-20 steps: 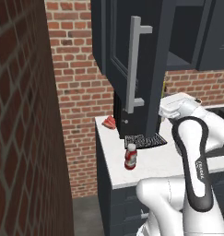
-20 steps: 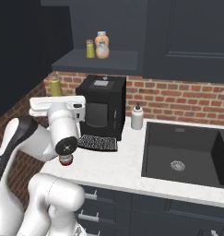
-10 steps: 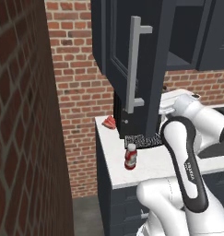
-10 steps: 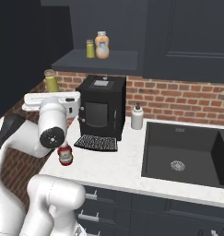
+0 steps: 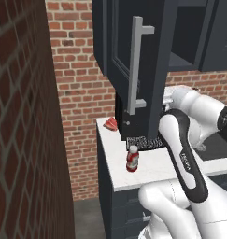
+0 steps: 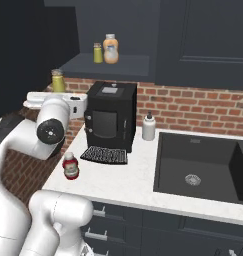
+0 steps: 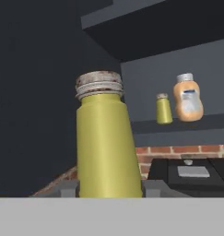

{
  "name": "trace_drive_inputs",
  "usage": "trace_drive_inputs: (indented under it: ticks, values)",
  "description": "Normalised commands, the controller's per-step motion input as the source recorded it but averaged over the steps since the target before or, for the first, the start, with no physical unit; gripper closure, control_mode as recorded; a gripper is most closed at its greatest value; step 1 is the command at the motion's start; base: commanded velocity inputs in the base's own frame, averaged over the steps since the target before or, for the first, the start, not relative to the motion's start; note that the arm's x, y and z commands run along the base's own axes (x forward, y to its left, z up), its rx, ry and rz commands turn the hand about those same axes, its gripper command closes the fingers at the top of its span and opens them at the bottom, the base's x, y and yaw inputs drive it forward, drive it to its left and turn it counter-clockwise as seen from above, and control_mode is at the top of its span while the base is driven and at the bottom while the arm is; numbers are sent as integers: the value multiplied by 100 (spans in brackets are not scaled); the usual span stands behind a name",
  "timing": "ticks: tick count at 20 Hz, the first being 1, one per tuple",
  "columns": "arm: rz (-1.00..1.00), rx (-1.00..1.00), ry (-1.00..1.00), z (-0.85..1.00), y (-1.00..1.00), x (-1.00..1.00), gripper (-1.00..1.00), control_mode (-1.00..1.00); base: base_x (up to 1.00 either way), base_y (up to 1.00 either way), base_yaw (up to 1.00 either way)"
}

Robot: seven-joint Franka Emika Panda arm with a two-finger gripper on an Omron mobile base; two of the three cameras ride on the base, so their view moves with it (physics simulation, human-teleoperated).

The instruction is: Put the shaker and condiment bottle from the counter next to their counterparts in the cabinet.

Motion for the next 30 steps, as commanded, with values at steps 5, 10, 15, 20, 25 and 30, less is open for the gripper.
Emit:
trace_drive_inputs:
  ticks: [5,10,15,20,25,30]
  values:
    - [-10,-6,9,31,0,9,100,-100,0,0,0]
    - [-10,-7,5,13,-13,14,100,-100,0,0,0]
    - [-2,-3,0,1,-17,1,100,-100,0,0,0]
    - [0,0,0,14,-1,9,100,-100,0,0,0]
    - [0,0,0,24,0,34,100,-100,0,0,0]
    - [-2,0,0,14,-15,33,100,-100,0,0,0]
